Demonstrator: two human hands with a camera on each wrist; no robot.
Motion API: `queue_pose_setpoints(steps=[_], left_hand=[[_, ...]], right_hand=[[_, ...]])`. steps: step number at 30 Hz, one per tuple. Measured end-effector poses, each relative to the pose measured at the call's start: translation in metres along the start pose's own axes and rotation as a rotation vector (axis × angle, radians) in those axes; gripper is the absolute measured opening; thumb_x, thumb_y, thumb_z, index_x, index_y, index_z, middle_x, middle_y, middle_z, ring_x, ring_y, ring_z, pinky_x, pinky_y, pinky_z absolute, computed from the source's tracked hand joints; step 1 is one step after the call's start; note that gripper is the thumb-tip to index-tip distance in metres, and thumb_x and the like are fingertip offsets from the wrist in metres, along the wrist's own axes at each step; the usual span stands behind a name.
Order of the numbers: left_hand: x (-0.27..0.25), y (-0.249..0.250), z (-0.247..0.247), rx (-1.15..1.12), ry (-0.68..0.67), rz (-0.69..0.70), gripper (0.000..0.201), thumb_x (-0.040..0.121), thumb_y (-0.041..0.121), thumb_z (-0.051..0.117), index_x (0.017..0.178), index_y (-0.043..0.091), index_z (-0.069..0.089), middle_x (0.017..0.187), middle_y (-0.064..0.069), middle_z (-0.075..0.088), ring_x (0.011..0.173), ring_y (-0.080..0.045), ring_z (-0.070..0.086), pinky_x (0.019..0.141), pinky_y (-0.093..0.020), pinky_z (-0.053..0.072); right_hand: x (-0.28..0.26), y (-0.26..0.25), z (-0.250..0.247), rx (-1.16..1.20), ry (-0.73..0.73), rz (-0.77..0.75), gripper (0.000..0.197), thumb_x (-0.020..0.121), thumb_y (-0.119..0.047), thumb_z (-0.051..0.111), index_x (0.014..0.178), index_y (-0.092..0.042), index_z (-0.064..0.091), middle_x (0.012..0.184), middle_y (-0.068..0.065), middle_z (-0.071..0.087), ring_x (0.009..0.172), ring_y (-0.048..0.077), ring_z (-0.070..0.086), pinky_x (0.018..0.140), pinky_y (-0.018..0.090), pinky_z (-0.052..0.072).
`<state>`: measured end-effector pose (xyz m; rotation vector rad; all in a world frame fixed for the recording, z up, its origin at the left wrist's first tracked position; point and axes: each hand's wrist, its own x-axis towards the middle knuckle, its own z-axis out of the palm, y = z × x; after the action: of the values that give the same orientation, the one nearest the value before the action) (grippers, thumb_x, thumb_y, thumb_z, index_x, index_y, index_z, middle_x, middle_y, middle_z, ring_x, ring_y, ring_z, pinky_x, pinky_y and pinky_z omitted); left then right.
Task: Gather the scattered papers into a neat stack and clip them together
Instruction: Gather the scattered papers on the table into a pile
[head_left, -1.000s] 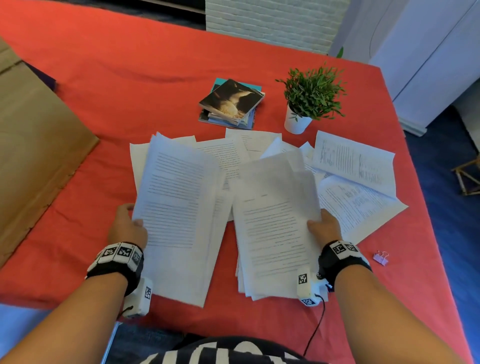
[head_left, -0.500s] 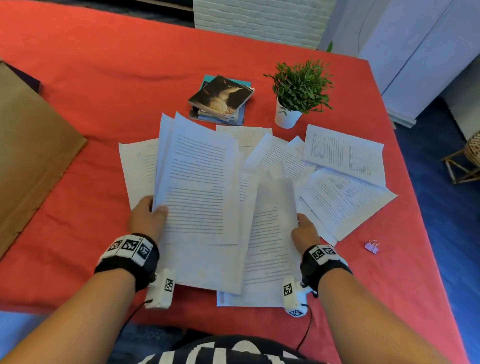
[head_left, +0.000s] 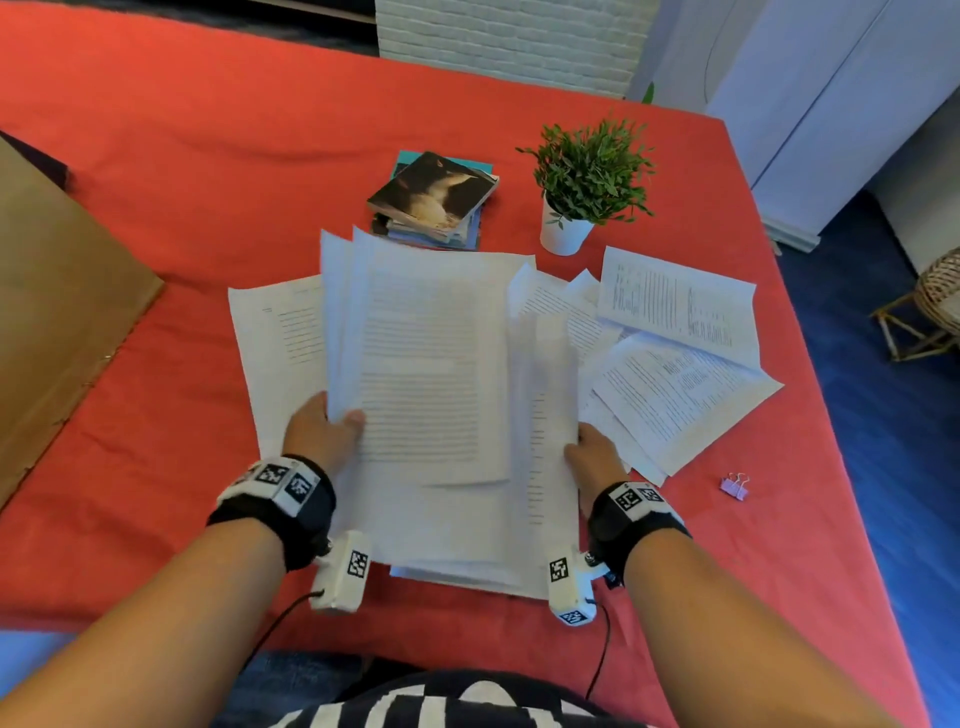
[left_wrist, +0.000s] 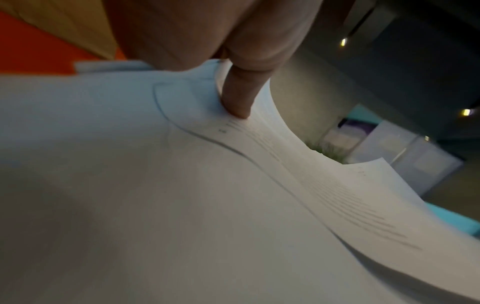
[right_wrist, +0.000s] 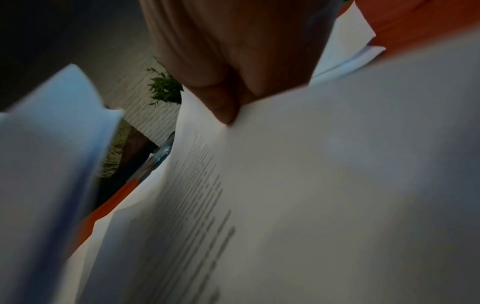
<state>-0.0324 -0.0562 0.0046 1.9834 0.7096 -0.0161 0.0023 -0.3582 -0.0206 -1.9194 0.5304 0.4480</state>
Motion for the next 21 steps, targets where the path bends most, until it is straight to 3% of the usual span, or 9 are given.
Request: queue_pose_setpoints(steps=[2, 4, 6, 8, 11, 13, 16, 18, 21], left_hand=[[-0.008, -0.011, 0.020, 0.063, -0.099, -0.064, 0.038, 0.090, 0.021, 0.057, 0.122, 0.003, 0.055, 0.122, -0.019, 0.062, 0.109, -0.034, 0.060, 0.090, -0.034, 0.045], [-0.014, -0.019, 0.036, 0.115, -0.204, -0.135, 0.047, 0.095, 0.029, 0.047, 0.133, 0.002, 0.045, 0.135, -0.020, 0.053, 0.122, -0.036, 0.052, 0.102, -0.038, 0.041], [-0.017, -0.024, 0.049, 0.186, -0.236, -0.144, 0.047, 0.098, 0.031, 0.037, 0.135, 0.002, 0.043, 0.135, -0.021, 0.052, 0.123, -0.036, 0.050, 0.105, -0.040, 0.039], [-0.021, -0.027, 0.061, 0.346, -0.257, -0.108, 0.042, 0.099, 0.030, 0.034, 0.127, 0.003, 0.049, 0.121, -0.019, 0.057, 0.110, -0.034, 0.054, 0.100, -0.041, 0.043], [-0.025, -0.026, 0.067, 0.481, -0.304, -0.127, 0.041, 0.098, 0.032, 0.035, 0.133, 0.012, 0.041, 0.134, -0.014, 0.041, 0.118, -0.035, 0.046, 0.104, -0.038, 0.038], [-0.018, -0.026, 0.061, 0.176, -0.307, -0.172, 0.055, 0.093, 0.033, 0.050, 0.140, 0.015, 0.030, 0.143, -0.016, 0.037, 0.126, -0.036, 0.043, 0.107, -0.039, 0.036], [-0.002, -0.008, 0.042, -0.344, -0.357, -0.147, 0.102, 0.069, 0.033, 0.080, 0.146, 0.028, 0.012, 0.144, -0.007, 0.043, 0.130, -0.029, 0.047, 0.109, -0.047, 0.038], [0.004, 0.023, 0.028, -0.441, -0.374, -0.004, 0.103, 0.059, 0.035, 0.087, 0.142, 0.024, 0.029, 0.135, -0.004, 0.056, 0.124, -0.027, 0.055, 0.102, -0.048, 0.045], [-0.005, 0.079, 0.007, -0.545, -0.310, 0.211, 0.073, 0.059, 0.024, 0.087, 0.125, 0.018, 0.056, 0.120, -0.004, 0.069, 0.111, -0.022, 0.066, 0.091, -0.042, 0.052]], right_hand=[[-0.003, 0.004, 0.006, 0.059, -0.066, 0.027, 0.024, 0.086, -0.007, 0.041, 0.098, -0.016, 0.059, 0.102, 0.015, 0.067, 0.090, 0.031, 0.064, 0.086, 0.044, 0.055], [-0.006, 0.006, 0.011, 0.180, -0.154, 0.099, 0.016, 0.089, -0.026, 0.046, 0.091, -0.017, 0.059, 0.098, 0.010, 0.067, 0.087, 0.027, 0.064, 0.087, 0.044, 0.053], [-0.005, 0.010, 0.016, 0.193, -0.222, 0.155, 0.040, 0.084, -0.049, 0.050, 0.108, -0.018, 0.057, 0.108, 0.005, 0.066, 0.100, 0.025, 0.063, 0.095, 0.050, 0.050], [-0.009, 0.006, 0.022, 0.130, -0.250, 0.123, 0.046, 0.086, -0.040, 0.055, 0.125, -0.015, 0.049, 0.118, 0.008, 0.063, 0.108, 0.028, 0.061, 0.099, 0.050, 0.048], [-0.016, -0.002, 0.021, 0.071, -0.233, -0.012, 0.034, 0.082, -0.016, 0.057, 0.115, -0.018, 0.052, 0.114, 0.010, 0.066, 0.103, 0.029, 0.064, 0.095, 0.052, 0.051], [-0.017, -0.011, 0.011, 0.186, -0.230, -0.084, 0.034, 0.081, -0.010, 0.059, 0.110, -0.027, 0.056, 0.111, 0.010, 0.068, 0.103, 0.031, 0.065, 0.092, 0.056, 0.052], [-0.018, -0.034, -0.008, 0.399, -0.298, -0.245, 0.038, 0.087, -0.002, 0.063, 0.117, -0.024, 0.060, 0.117, 0.014, 0.069, 0.109, 0.036, 0.065, 0.090, 0.054, 0.053], [-0.025, -0.061, -0.017, 0.477, -0.333, -0.370, 0.036, 0.086, -0.003, 0.063, 0.119, -0.018, 0.061, 0.115, 0.013, 0.070, 0.108, 0.035, 0.066, 0.086, 0.048, 0.055], [-0.034, -0.100, -0.024, 0.490, -0.283, -0.511, 0.033, 0.089, -0.002, 0.061, 0.121, -0.008, 0.059, 0.114, 0.013, 0.071, 0.107, 0.033, 0.066, 0.087, 0.045, 0.055]])
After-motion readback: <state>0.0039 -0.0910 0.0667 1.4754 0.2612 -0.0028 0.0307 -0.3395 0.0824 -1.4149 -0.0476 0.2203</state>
